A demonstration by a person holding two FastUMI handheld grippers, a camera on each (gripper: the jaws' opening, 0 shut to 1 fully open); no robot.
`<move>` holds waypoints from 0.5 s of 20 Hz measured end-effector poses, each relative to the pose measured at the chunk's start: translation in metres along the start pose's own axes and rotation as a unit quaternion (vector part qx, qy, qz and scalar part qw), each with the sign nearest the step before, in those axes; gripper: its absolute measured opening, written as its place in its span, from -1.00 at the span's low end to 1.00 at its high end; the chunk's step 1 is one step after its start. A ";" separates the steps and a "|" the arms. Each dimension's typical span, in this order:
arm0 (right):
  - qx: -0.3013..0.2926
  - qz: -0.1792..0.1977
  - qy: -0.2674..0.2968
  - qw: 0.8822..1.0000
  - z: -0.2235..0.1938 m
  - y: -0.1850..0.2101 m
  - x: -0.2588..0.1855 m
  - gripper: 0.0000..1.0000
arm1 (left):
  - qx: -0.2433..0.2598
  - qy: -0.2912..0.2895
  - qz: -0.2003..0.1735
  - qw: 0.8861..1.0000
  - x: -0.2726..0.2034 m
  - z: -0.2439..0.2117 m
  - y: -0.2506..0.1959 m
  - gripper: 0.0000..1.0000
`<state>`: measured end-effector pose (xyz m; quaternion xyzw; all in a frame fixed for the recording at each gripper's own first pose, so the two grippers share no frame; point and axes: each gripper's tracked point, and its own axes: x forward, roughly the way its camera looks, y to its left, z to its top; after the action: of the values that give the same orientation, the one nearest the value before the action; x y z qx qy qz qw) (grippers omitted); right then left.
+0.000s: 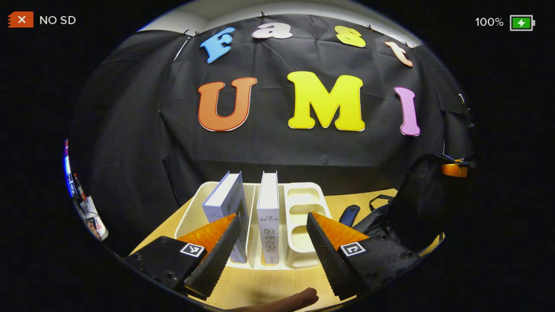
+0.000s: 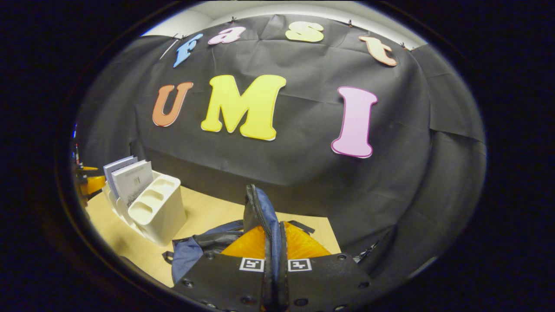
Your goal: Open the schoolbag, grab two books from the bookshelf and put them into the schoolbag.
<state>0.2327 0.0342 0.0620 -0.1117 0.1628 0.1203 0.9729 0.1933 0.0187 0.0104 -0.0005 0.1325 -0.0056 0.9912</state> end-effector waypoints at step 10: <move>0.016 0.017 -0.011 1.000 -0.010 -0.009 -0.002 -0.89 | 0.015 0.099 0.024 0.995 0.098 0.027 0.010 0.95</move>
<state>0.2302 0.0224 0.0555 -0.0918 0.1556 0.1355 0.9742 0.2952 0.0278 0.0109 0.0177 0.2297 0.0162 0.9730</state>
